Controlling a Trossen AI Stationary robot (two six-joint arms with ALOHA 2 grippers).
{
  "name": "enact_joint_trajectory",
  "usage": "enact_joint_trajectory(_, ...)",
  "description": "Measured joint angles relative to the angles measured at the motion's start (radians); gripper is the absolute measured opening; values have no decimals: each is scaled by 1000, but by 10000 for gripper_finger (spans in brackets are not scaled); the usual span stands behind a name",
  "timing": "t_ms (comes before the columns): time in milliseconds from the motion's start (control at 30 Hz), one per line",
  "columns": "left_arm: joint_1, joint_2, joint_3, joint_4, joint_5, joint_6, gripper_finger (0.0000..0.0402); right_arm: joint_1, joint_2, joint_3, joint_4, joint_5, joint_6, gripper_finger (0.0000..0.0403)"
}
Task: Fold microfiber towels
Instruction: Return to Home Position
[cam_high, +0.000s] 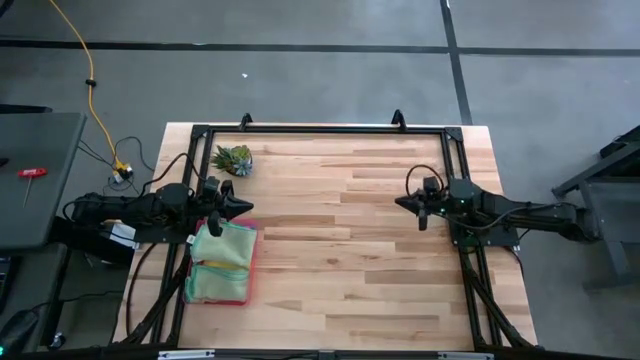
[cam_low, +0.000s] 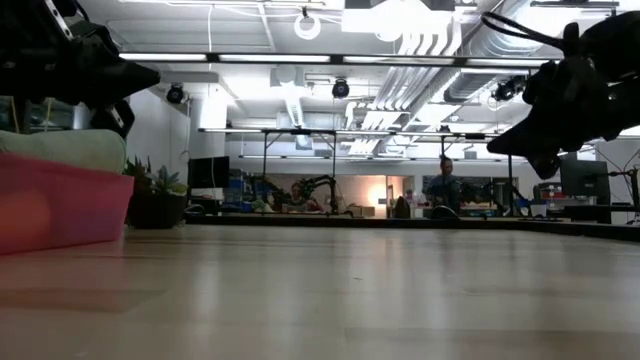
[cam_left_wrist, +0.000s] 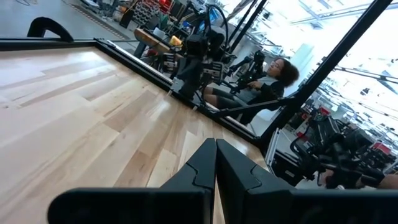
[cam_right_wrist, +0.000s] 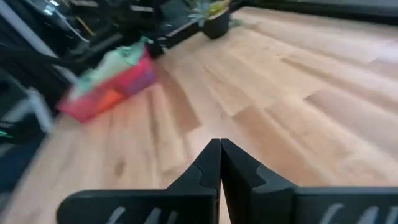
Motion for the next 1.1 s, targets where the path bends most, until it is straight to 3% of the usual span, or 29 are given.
enact_joint_trajectory(1100,0,0,0,0,-3,0,1,1,9,2,-9,12,20,0)
